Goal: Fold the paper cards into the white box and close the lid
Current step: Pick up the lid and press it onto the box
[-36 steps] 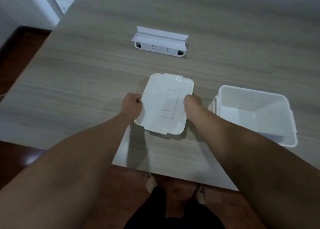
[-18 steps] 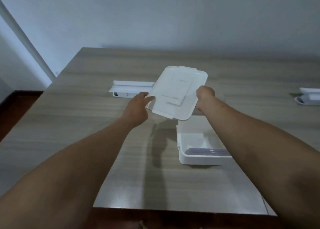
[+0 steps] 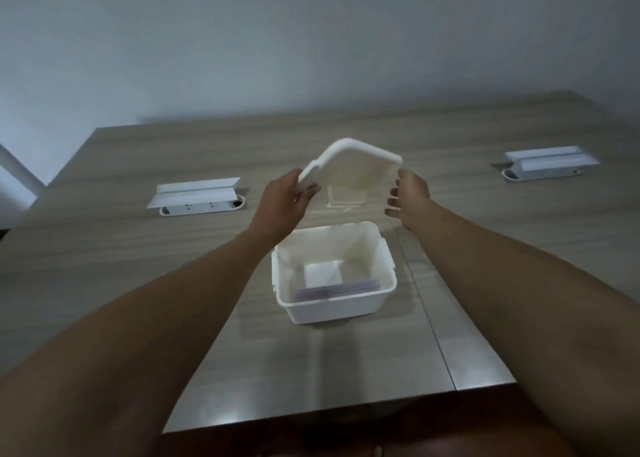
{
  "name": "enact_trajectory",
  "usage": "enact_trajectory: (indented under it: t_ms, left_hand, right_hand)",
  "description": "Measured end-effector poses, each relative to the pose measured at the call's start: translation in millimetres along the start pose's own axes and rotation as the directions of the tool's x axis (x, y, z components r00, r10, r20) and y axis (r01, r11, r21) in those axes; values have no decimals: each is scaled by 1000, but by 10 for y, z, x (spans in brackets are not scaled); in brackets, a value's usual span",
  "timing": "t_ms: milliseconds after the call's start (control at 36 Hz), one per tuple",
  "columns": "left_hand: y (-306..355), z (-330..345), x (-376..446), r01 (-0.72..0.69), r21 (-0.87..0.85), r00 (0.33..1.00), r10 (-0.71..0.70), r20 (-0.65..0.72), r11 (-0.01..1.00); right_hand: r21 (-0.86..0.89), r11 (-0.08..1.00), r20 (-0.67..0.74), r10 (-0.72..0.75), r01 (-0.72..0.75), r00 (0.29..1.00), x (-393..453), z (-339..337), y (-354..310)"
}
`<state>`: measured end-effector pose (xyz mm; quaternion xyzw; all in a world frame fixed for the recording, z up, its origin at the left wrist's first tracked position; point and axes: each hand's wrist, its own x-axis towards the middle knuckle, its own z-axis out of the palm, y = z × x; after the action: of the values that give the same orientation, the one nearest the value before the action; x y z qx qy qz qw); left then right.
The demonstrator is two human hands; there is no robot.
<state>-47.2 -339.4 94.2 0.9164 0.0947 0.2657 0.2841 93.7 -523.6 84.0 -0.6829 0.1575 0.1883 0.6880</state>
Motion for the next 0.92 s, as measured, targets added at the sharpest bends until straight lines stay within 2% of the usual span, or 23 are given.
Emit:
enact_trajectory:
  t_ms: [56, 139, 278, 333, 444, 556, 639, 778, 917]
  left_hand:
    - [82, -24, 29, 104, -99, 994, -107, -24, 990]
    - [131, -47, 52, 221, -219, 973, -230, -16, 950]
    - [81, -82, -87, 386, -409, 914, -403, 49, 827]
    - [16, -74, -190, 424, -454, 892, -447, 61, 784]
    - [-115, 19, -448, 502, -513, 844, -523, 116, 696]
    - [-297, 138, -600, 619, -561, 755, -614, 230, 550]
    - [-389, 229, -647, 681, -492, 709, -658, 253, 543]
    - [-508, 388, -742, 742, -115, 669, -718, 195, 660]
    - [-763, 483, -877, 694, 115, 689, -702, 180, 711]
  right_hand:
    - [-92, 996, 3, -8, 8, 1000, 29, -104, 25]
    - [-191, 980, 84, -42, 57, 996, 26, -203, 61]
    - [-303, 937, 154, -129, 171, 980, 63, -301, 97]
    - [-339, 917, 171, -159, 210, 972, 74, -324, 110]
    - [-538, 789, 237, -198, 298, 951, 76, -334, 207]
    - [-512, 813, 259, -161, 277, 952, 75, -316, 310]
    - [-512, 809, 267, -171, 290, 948, 124, -323, 393]
    - [-587, 761, 280, -130, 277, 951, 241, -346, 599]
    - [-690, 662, 262, -148, 292, 954, 339, -298, 800]
